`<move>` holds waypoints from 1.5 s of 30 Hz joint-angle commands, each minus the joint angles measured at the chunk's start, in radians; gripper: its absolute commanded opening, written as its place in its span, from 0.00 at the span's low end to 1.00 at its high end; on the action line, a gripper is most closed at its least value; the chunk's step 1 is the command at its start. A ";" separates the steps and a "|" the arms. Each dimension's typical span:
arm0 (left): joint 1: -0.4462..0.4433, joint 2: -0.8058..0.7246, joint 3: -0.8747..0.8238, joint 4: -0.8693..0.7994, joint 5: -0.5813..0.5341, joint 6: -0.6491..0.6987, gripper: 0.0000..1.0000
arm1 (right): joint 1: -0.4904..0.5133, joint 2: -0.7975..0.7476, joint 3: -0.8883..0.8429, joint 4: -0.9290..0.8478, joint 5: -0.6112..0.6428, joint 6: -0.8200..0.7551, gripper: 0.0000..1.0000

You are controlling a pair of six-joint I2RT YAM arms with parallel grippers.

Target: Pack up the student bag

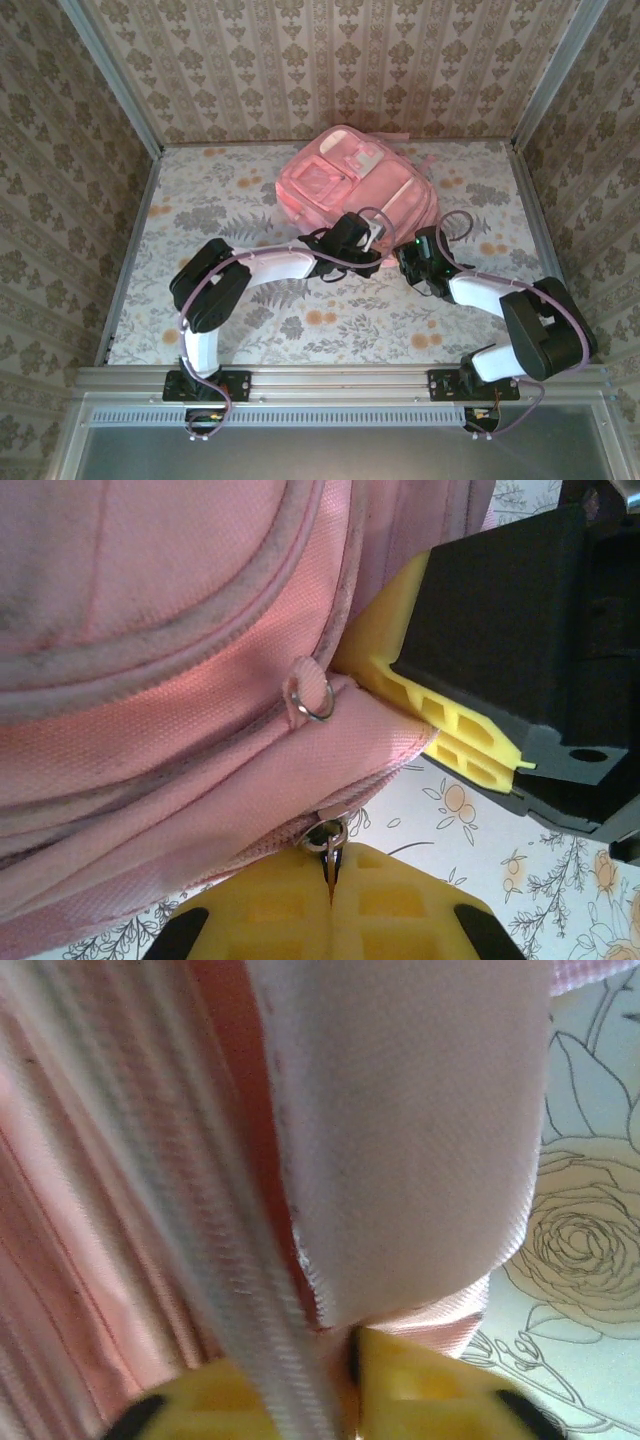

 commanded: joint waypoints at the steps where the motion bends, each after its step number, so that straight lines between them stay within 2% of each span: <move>1: -0.002 0.012 0.080 0.034 0.033 -0.007 0.00 | -0.046 0.006 0.053 -0.056 0.000 -0.094 0.00; 7: 0.012 0.056 0.119 -0.015 0.024 -0.013 0.00 | -0.146 -0.019 0.130 -0.221 -0.015 -0.224 0.00; 11: 0.034 0.062 0.104 -0.025 0.009 -0.030 0.00 | -0.186 -0.019 0.138 -0.235 -0.053 -0.237 0.00; 26: 0.101 -0.022 -0.060 -0.007 -0.042 -0.036 0.00 | -0.205 -0.019 0.120 -0.222 -0.076 -0.233 0.00; 45: 0.222 -0.120 -0.164 -0.024 -0.081 -0.009 0.00 | -0.211 -0.014 0.142 -0.247 -0.088 -0.247 0.00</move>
